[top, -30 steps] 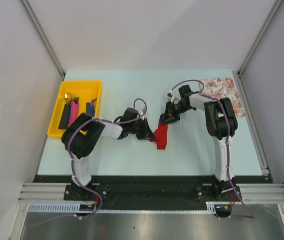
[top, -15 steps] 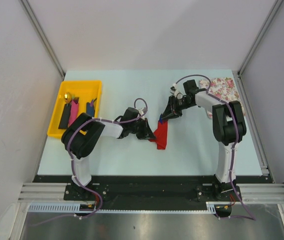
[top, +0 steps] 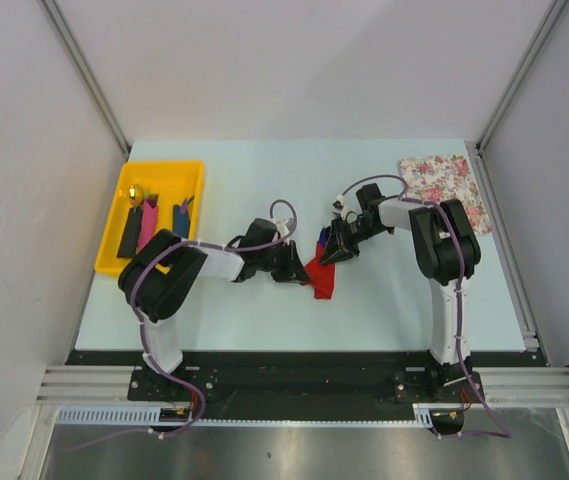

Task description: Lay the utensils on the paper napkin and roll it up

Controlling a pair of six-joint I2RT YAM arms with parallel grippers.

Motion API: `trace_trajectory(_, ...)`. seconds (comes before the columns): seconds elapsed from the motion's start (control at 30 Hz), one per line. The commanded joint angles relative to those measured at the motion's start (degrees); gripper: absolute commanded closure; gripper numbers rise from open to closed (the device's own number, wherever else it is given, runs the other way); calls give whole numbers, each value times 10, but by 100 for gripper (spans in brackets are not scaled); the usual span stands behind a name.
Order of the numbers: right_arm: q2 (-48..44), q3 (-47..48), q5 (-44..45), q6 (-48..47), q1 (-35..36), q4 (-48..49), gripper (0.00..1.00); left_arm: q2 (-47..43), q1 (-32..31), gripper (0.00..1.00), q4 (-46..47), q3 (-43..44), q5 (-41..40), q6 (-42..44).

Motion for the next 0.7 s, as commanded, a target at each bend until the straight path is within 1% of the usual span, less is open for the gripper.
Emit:
trace_trajectory(0.0,25,-11,42,-31,1,9,82,-56,-6,86,33,-28,49,42)
trace_trajectory(0.07,28,-13,48,-36,2,9,82,-68,-5,81,53,-28,87,39)
trace_trajectory(0.1,30,-13,50,-40,2,8,83,-79,-5,76,73,-27,95,39)
trace_trajectory(0.2,31,-15,52,-42,1,7,83,-88,-7,72,93,-18,117,38)
trace_trajectory(0.37,33,-14,52,-42,1,7,83,-65,-26,72,103,21,140,39)
trace_trajectory(0.53,32,-13,53,-42,1,7,83,-2,-44,72,99,61,171,11)
trace_trajectory(0.57,32,-13,53,-43,0,6,83,17,-43,72,100,60,177,3)
trace_trajectory(0.6,32,-13,53,-43,0,6,83,23,-43,73,116,56,183,-17)
trace_trajectory(0.67,32,-13,53,-41,1,8,83,32,-38,77,130,32,185,-31)
